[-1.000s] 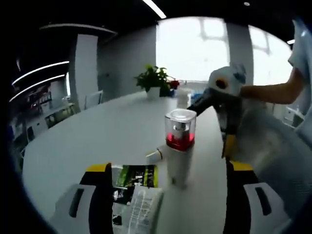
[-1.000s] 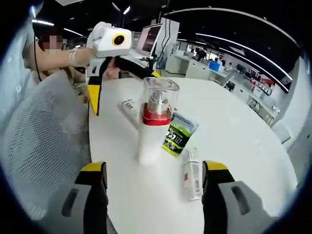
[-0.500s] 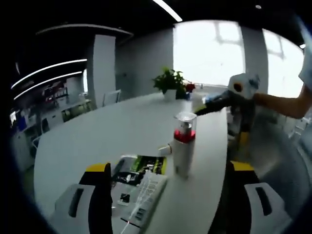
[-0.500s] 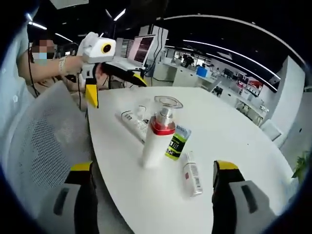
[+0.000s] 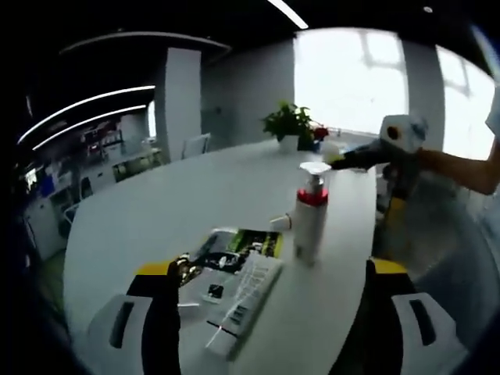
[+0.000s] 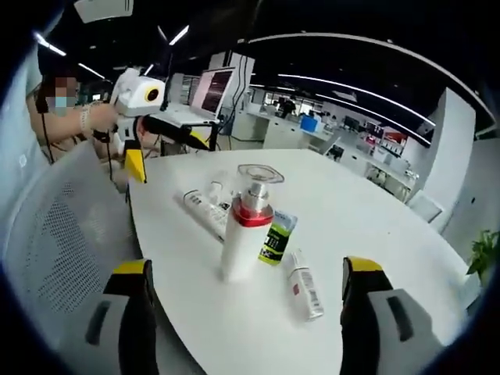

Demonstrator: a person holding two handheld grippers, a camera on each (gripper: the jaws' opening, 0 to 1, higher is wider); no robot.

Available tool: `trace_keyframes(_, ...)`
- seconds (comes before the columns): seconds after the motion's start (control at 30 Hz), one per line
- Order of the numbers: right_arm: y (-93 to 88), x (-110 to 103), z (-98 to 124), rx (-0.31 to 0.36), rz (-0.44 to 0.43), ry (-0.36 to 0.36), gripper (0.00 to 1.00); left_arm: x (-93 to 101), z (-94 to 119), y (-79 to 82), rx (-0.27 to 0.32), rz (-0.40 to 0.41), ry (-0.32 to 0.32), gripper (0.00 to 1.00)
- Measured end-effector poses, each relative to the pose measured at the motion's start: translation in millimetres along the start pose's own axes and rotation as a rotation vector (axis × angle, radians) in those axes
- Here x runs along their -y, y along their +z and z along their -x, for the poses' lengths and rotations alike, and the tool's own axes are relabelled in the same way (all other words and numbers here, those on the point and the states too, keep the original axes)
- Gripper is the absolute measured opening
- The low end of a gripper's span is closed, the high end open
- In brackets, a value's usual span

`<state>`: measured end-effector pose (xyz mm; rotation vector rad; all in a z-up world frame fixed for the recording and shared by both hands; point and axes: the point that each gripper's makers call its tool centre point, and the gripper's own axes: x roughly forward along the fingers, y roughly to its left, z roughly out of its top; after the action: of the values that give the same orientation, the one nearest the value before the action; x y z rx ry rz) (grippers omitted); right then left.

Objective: Arrange the skincare products in the storage area until every visible bottle or jar stands upright without overlapping.

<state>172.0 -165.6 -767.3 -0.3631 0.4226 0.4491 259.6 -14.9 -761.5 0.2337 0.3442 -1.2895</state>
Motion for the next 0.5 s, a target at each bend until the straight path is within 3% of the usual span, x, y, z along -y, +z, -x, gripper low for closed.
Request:
trace_keyframes(0.23, -0.6, 1, -5, -0.019, -0.021, -0.001, 1.00, -17.9, -6, -7.0, -0.033, 0.004, 0.015, 0.97)
trace_keyframes(0.5, -11.5, 1, -4, -0.062, -0.030, -0.010, 1.00, -16.1, -17, -22.3, -0.087, -0.013, -0.003, 0.97)
